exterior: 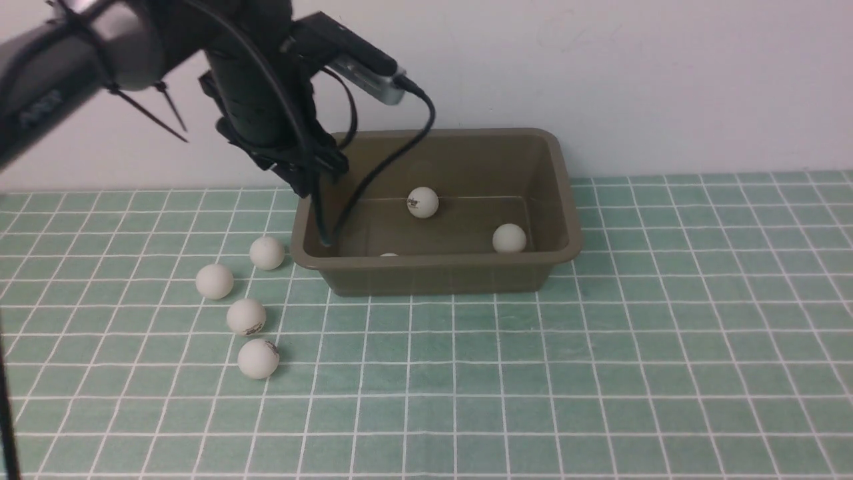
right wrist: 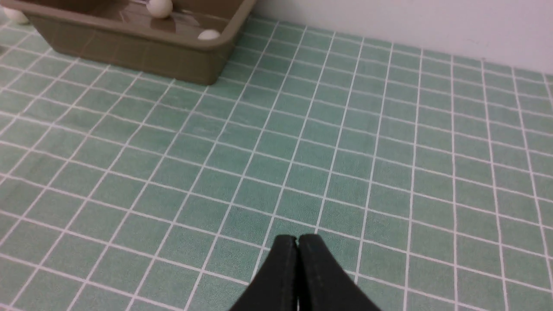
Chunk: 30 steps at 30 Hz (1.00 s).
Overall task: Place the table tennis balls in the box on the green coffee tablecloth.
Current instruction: 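Reach for and grasp a ping pong ball on the table beside the basket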
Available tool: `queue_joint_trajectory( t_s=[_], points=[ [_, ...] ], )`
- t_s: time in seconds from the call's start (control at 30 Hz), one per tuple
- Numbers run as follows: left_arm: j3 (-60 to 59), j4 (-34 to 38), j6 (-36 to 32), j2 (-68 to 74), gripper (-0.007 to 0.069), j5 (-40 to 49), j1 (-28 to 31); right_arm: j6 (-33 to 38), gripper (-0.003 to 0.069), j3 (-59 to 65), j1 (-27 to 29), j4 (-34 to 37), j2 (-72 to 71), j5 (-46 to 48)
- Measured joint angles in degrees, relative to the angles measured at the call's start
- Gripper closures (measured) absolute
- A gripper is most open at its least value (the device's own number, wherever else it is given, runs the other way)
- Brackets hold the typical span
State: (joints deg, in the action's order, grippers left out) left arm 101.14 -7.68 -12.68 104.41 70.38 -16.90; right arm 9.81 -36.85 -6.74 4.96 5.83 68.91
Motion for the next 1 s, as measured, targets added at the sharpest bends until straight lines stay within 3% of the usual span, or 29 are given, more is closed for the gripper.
queue_joint_trajectory(
  t_s=[0.37,0.53,0.7,0.87,1.0],
  points=[
    [-14.18,0.13,0.35,-5.59,0.0251,0.33,4.92,0.17,0.0673,0.2,0.0,5.22,0.0,-11.18],
    [-17.63,-0.42,0.39,-4.38,0.0251,-1.47,5.4,0.23,0.0673,0.2,0.0,5.63,0.0,-11.84],
    [-17.9,-0.56,0.6,-2.34,0.0251,-9.74,5.47,0.23,0.0673,0.2,0.0,6.02,0.0,-11.72],
    [-17.9,-0.18,5.39,2.07,0.0251,-18.21,9.81,0.23,0.0673,0.2,0.0,6.85,0.0,-10.82],
    [-17.9,4.54,6.31,4.57,0.0251,-21.32,14.25,0.23,0.0673,0.2,0.0,6.97,0.0,-10.82]
  ],
)
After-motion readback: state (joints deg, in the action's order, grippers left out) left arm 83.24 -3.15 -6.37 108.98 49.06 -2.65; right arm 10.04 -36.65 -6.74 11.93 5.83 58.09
